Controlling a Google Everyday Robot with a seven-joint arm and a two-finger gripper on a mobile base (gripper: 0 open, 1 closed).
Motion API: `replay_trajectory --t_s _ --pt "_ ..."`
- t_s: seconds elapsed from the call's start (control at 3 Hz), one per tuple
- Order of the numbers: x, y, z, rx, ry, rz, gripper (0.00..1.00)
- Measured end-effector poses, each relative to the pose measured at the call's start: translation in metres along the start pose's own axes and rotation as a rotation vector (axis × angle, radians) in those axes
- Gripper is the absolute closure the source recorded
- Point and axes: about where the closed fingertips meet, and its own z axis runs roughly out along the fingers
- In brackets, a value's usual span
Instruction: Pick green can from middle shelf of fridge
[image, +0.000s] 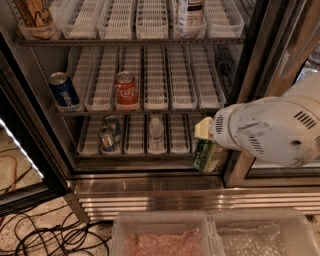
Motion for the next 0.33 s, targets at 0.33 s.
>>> replay_trajectory --t_s 0.33 --pt "0.0017 -0.0063 -0.0002 0.024 0.005 -0.016 1.0"
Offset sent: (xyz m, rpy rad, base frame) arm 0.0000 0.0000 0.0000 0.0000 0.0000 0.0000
